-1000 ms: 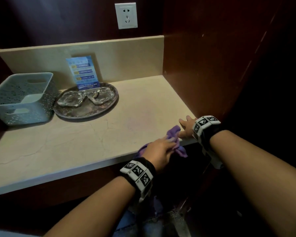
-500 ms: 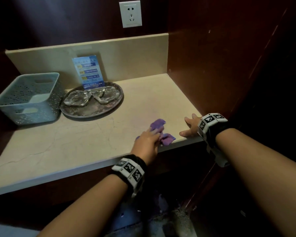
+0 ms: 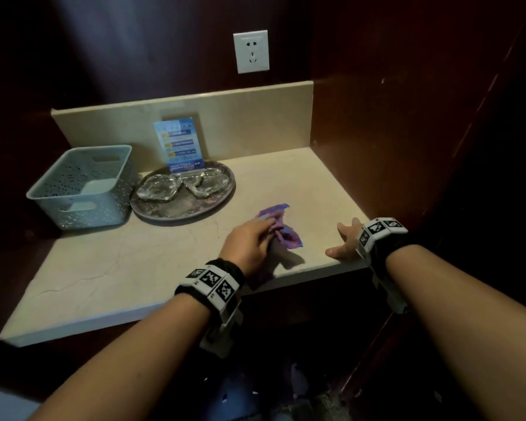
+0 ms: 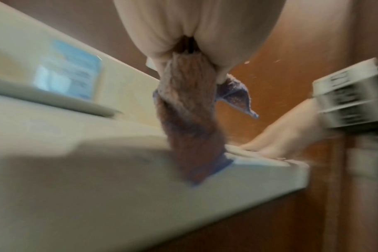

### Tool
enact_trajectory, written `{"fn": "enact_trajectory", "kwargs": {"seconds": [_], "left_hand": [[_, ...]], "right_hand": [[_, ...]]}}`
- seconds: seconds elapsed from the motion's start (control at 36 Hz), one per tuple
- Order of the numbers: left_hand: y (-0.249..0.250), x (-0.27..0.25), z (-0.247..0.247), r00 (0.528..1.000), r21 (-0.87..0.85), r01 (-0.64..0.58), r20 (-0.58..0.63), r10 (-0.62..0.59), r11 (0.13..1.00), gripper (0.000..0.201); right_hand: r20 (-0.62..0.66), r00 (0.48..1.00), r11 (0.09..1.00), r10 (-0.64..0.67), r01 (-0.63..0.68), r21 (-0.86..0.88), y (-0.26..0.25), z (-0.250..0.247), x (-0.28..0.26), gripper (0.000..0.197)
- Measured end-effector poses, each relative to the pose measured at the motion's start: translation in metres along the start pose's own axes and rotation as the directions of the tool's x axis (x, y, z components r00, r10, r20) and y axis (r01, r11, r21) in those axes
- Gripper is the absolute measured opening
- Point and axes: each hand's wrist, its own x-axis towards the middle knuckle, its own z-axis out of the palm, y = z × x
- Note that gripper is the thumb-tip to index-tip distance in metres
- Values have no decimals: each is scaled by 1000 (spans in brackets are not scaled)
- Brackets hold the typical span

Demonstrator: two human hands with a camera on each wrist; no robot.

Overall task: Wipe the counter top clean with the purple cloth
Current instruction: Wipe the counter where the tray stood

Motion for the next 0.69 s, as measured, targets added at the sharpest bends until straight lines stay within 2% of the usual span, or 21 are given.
{"fn": "enact_trajectory", "kwargs": {"seconds": [0.11, 0.22, 0.36, 0.44, 0.56, 0.69], "left_hand": [[-18, 3, -11, 997, 128, 78, 1, -79, 989, 34], [-42, 0, -16, 987, 246, 105, 89, -131, 964, 31], [-69, -10, -18, 947, 378, 208, 152, -282, 902, 62], [-66, -9, -16, 932, 366, 243, 171, -321, 898, 45], [-52, -12, -4, 932, 326, 212, 215, -291, 921, 45], [-27, -4, 18, 961, 240, 112, 221, -167, 964, 38]], "right_hand": [[-5, 1000, 1000, -6, 6, 13, -6, -2, -3, 95], [5, 1000, 1000, -8, 7, 15, -14, -6, -7, 93], [28, 999, 999, -43, 42, 20, -28, -16, -9, 92], [34, 998, 998, -61, 60, 20, -37, -21, -7, 93], [22, 998, 998, -62, 62, 6, -44, -25, -6, 94], [-28, 998, 999, -51, 51, -10, -45, -20, -6, 95]]}}
